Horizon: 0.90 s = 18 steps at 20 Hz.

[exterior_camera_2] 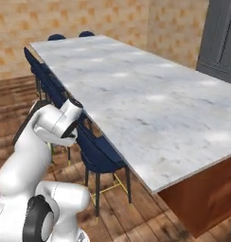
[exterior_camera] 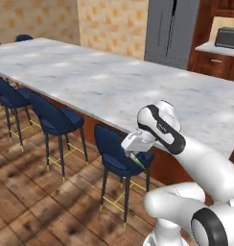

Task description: Place the fish on the top rack of the oven, and slide the tray back inside. Close the oven door.

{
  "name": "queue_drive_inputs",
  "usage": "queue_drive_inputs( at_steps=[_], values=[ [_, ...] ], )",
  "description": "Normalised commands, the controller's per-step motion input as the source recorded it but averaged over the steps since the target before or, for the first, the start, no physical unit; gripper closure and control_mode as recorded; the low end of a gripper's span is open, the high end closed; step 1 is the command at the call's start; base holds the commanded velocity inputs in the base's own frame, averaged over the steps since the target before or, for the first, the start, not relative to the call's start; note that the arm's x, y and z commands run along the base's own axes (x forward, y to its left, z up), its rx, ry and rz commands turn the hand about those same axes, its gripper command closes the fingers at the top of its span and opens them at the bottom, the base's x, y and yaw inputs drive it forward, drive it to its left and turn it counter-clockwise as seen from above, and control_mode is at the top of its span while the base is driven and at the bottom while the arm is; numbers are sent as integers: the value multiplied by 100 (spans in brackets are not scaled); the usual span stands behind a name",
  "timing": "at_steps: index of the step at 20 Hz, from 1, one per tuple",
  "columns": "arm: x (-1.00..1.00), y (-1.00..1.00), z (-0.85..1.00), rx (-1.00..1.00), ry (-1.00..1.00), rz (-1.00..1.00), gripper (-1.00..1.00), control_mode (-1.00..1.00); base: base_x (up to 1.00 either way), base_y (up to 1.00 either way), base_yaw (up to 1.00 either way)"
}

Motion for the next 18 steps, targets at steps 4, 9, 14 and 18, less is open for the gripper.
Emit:
queue_drive_inputs(
  at_steps=[4, 9, 14, 18],
  values=[
    [0, 0, 0, 0, 0, 0, 100, 100, -4, 98, 58],
    [0, 0, 0, 0, 0, 0, 100, 100, 72, 30, 51],
    [0, 0, 0, 0, 0, 0, 100, 100, 100, 2, 52],
    [0, 0, 0, 0, 0, 0, 100, 100, 100, 8, 54]
  ],
)
